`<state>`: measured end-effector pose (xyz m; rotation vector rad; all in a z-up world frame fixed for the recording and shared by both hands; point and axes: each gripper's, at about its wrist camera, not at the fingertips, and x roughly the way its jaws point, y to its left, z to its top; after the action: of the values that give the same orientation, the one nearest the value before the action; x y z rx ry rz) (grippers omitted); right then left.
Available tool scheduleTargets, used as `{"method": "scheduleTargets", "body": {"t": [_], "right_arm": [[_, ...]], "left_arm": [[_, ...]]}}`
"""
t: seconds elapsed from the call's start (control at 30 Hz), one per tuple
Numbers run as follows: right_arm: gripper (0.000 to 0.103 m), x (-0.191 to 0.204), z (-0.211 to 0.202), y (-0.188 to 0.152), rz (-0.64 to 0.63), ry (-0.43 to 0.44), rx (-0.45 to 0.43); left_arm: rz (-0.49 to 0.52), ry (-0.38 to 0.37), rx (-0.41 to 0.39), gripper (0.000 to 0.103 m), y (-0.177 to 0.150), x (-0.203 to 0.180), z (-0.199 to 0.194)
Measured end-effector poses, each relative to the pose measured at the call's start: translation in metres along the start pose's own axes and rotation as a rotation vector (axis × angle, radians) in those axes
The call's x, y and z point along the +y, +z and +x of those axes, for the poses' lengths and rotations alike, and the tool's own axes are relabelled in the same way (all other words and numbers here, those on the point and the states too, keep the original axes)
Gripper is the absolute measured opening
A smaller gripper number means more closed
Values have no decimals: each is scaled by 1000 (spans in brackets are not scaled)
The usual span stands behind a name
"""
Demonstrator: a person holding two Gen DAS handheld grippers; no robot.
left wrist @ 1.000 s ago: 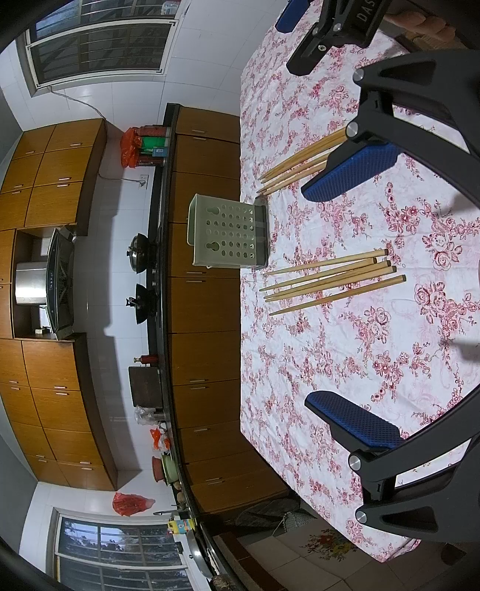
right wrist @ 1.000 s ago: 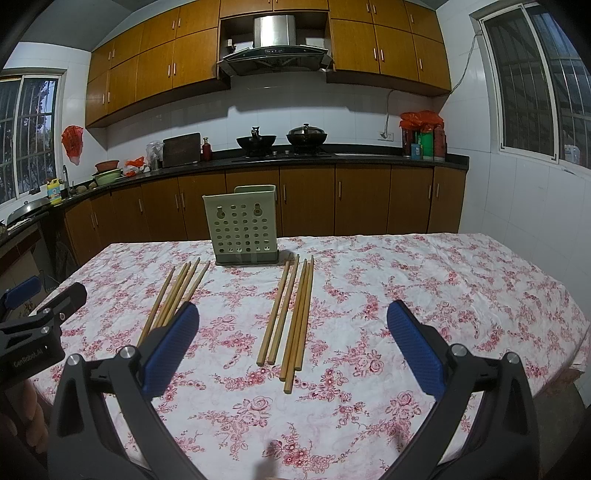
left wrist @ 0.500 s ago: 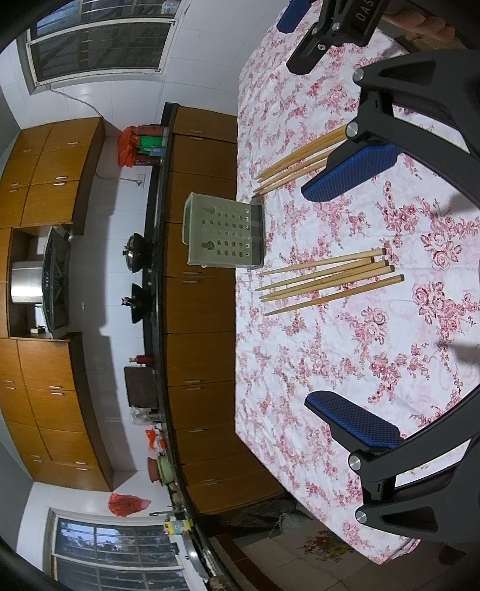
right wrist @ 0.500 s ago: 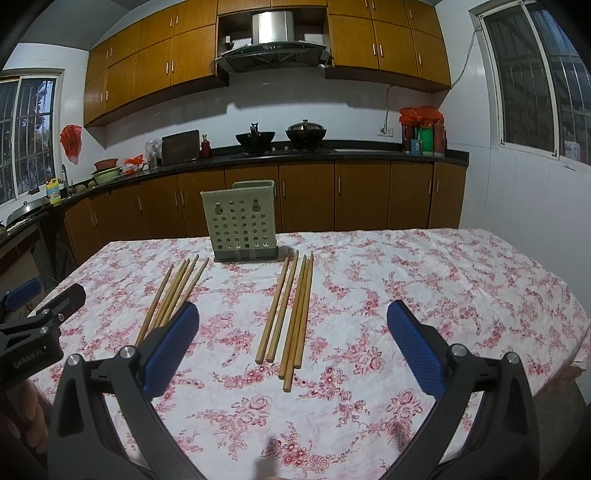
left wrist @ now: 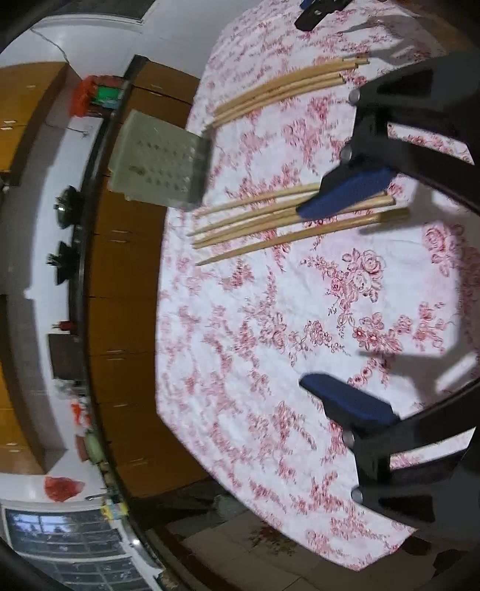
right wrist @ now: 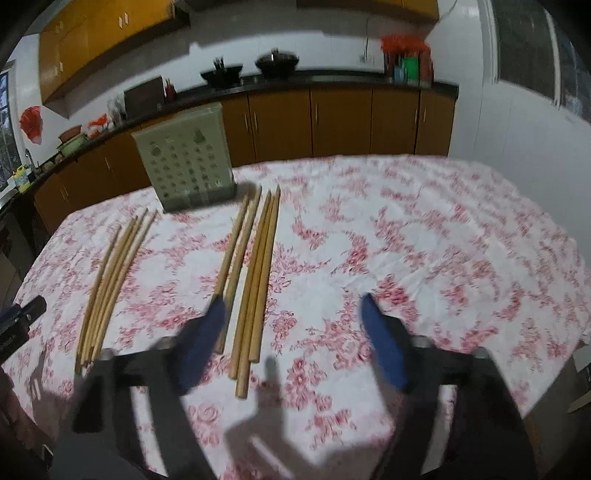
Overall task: Organize utensils
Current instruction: 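Grasp a wooden chopstick with the right tool while the left tool grasps another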
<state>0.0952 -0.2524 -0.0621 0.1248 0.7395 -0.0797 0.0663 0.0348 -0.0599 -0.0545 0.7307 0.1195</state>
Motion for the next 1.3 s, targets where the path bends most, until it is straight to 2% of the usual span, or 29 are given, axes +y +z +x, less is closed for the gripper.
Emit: {"method": "scheduleTargets", "body": {"t": [0.13,0.23,0.4,0.53,0.8,0.9,1.07,1.3], "right_arm": [[32,2,29,11,12,45,80],[24,6,48,16,14,74,124],[18,13,67,17,0,98,187],[10,10,75,15,3,73,209],[8,4,77,16,11,62,200],[8,4,78,16,1,56,199],[8,3,77,15,-8,58,189],[8,-9,90,28,3,28,171]], "left_arm": [[-5,-37,70,59,3,-2,19],[4,-60,109,53,6,-7,32],[30,-94,149,46,7,-16,46],[38,-111,171,38,8,-20,55],[37,-169,184,33,12,-26,56],[44,-174,190,26,12,-27,56],[55,-154,205,10,13,-25,61],[60,-119,211,8,31,-16,81]]}}
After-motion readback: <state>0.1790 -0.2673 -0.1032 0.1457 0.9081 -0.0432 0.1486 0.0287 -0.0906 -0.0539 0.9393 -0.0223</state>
